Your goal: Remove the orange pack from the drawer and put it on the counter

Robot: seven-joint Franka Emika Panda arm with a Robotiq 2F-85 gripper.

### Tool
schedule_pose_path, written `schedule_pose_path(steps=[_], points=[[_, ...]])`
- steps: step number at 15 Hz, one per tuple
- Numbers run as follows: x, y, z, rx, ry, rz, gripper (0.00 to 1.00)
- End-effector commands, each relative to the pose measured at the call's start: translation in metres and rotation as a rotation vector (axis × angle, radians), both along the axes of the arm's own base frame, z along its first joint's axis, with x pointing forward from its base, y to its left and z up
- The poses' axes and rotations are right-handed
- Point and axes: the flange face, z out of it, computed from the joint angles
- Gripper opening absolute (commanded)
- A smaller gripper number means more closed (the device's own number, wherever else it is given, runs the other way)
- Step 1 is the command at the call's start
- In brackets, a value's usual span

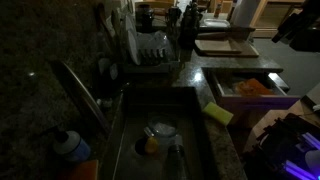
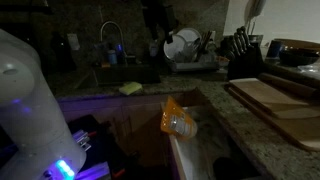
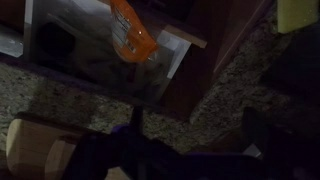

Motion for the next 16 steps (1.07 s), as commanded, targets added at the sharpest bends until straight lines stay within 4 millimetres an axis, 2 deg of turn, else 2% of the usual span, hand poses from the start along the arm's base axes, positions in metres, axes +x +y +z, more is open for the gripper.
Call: schedule_pose_path(steps=[1, 6, 7, 11, 13, 16], points=[[0.000, 0.000, 0.000, 0.000, 0.001, 0.000, 1.00], [0.000, 0.000, 0.000, 0.000, 0.001, 0.000, 1.00], [0.008, -0.009, -0.021, 0.039, 0.096, 0.005, 1.00], [0.025, -0.045, -0.078, 0.097, 0.274, 0.082, 1.00], [0.032, -0.048, -0.100, 0.082, 0.356, 0.139, 1.00], [0.038, -0.041, -0.137, -0.019, 0.430, 0.240, 1.00]])
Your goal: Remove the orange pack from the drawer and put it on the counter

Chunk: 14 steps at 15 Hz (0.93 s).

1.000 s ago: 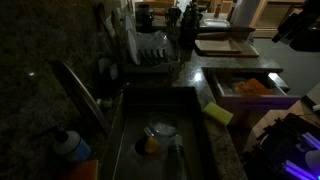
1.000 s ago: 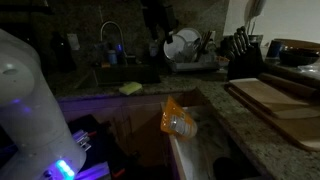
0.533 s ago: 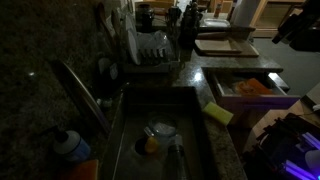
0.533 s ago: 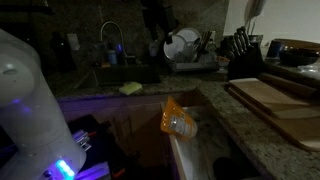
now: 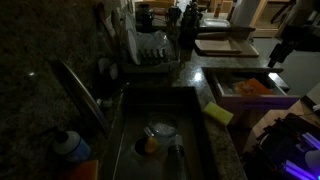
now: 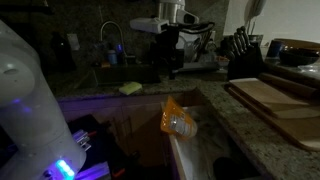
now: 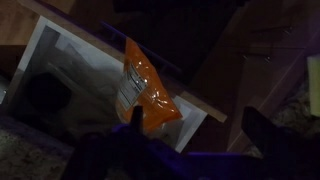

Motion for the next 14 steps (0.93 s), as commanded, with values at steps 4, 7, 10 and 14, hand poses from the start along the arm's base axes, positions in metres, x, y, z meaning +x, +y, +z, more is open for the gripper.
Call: schedule_pose_path(steps=[4, 7, 10, 14], points=[[0.013, 0.006, -0.036, -0.117, 0.077, 0.126, 1.00], [0.014, 0.006, -0.034, -0.116, 0.072, 0.123, 1.00], [0.020, -0.028, -0.083, -0.094, 0.053, -0.005, 1.00], [0.016, -0.033, -0.131, -0.026, 0.008, -0.065, 1.00]])
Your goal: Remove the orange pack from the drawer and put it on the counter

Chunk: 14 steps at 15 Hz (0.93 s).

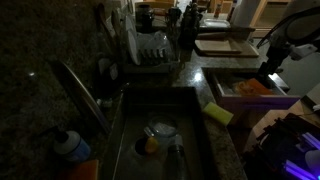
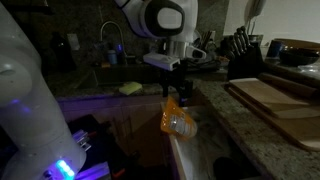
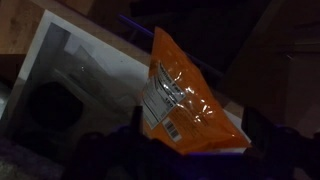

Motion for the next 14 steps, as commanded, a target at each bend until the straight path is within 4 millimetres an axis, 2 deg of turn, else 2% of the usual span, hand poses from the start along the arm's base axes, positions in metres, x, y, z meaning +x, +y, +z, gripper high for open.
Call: schedule_pose_path(steps=[1, 2, 3, 6, 11, 12, 14], points=[[0.004, 0.004, -0.038, 0.056, -0.056, -0.017, 1.00], [0.007, 0.015, -0.039, 0.069, -0.091, -0.012, 1.00], [0.005, 0.004, -0.032, 0.050, -0.048, -0.026, 1.00], [0.007, 0.008, -0.036, 0.052, -0.046, -0.023, 1.00], [0.010, -0.034, -0.059, -0.072, 0.034, -0.072, 1.00], [0.011, -0.037, -0.063, -0.072, 0.051, -0.077, 0.75], [0.014, -0.035, -0.065, -0.041, 0.068, -0.087, 0.67]])
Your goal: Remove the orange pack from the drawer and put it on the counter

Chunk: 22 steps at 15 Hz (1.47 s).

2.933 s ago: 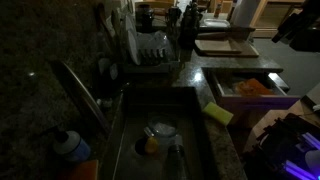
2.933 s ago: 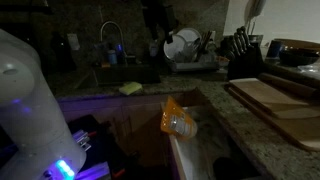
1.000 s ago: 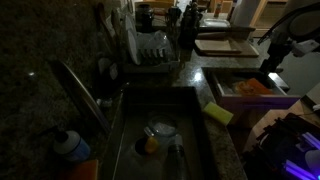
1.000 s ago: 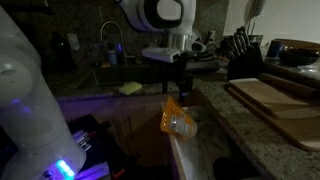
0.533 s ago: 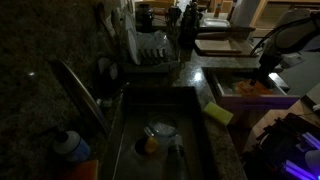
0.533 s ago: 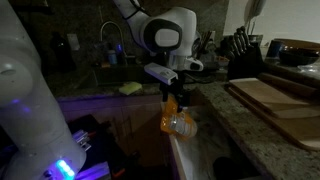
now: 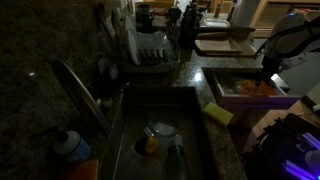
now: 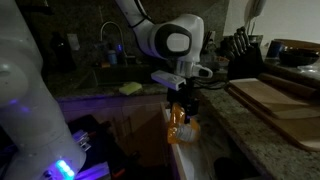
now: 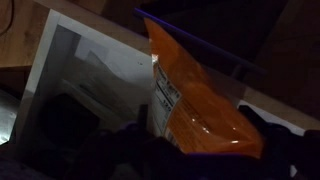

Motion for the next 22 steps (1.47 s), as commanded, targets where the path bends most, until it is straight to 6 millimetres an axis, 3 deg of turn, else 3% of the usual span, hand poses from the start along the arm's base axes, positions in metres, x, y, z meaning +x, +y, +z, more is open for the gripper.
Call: schedule_pose_path(steps=[1, 9, 13, 16, 19, 22], points=[[0.010, -0.005, -0.011, 0.025, 0.045, -0.026, 0.59], [0.028, -0.014, 0.003, 0.077, -0.007, -0.126, 0.03], [0.035, -0.024, 0.023, 0.072, -0.009, -0.195, 0.00], [0.025, 0.000, 0.077, 0.135, 0.059, -0.198, 0.00], [0.012, 0.030, 0.109, 0.256, 0.180, -0.157, 0.00], [0.009, 0.051, 0.197, 0.409, 0.081, -0.169, 0.00]])
